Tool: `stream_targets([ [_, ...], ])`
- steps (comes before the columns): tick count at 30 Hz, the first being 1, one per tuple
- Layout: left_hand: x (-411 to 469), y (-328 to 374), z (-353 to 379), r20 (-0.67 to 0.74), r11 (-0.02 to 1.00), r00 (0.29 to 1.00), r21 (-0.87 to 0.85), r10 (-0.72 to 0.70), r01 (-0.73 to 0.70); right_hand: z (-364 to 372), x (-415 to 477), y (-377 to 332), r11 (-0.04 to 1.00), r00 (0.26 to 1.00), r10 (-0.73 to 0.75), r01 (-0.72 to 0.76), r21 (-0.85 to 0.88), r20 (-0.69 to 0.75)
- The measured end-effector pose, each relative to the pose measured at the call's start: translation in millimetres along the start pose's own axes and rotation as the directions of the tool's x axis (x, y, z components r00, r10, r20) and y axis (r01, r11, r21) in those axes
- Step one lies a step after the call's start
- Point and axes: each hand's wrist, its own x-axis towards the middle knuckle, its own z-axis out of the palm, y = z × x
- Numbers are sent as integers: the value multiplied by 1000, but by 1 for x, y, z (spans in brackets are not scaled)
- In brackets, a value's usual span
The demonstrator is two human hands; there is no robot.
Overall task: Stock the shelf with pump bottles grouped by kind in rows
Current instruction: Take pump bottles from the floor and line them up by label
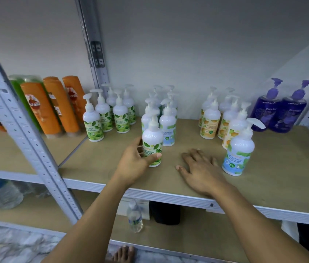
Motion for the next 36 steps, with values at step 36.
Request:
stream_targets([
  [36,75,-57,-71,-567,944,824,270,-4,190,9,12,-15,1000,998,12,-13,-7,-66],
])
